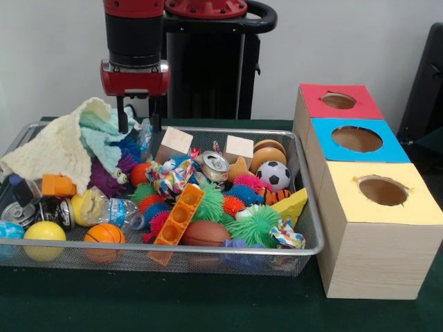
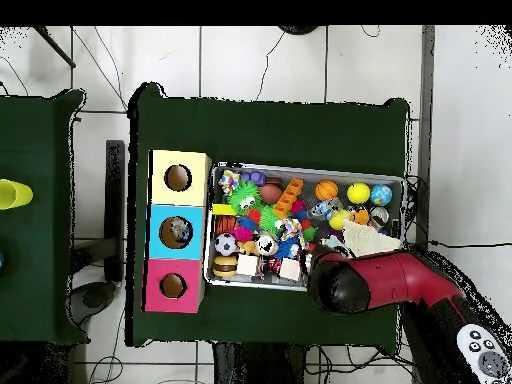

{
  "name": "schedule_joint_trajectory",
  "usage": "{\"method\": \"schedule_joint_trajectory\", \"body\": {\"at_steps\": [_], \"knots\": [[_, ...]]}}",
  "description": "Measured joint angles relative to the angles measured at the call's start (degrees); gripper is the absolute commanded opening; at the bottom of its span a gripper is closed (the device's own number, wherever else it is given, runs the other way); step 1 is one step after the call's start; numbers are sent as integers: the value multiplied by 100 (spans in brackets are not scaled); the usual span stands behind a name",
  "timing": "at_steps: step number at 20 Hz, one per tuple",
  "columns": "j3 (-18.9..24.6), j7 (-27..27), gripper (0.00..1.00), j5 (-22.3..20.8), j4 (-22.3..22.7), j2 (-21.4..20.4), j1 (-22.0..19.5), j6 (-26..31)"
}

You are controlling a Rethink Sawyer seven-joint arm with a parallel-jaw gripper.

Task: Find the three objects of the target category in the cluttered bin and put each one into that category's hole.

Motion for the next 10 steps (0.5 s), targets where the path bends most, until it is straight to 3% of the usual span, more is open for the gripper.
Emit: {"method": "schedule_joint_trajectory", "body": {"at_steps": [10], "knots": [[-21,0,100,0,-1,57,0,0]]}}
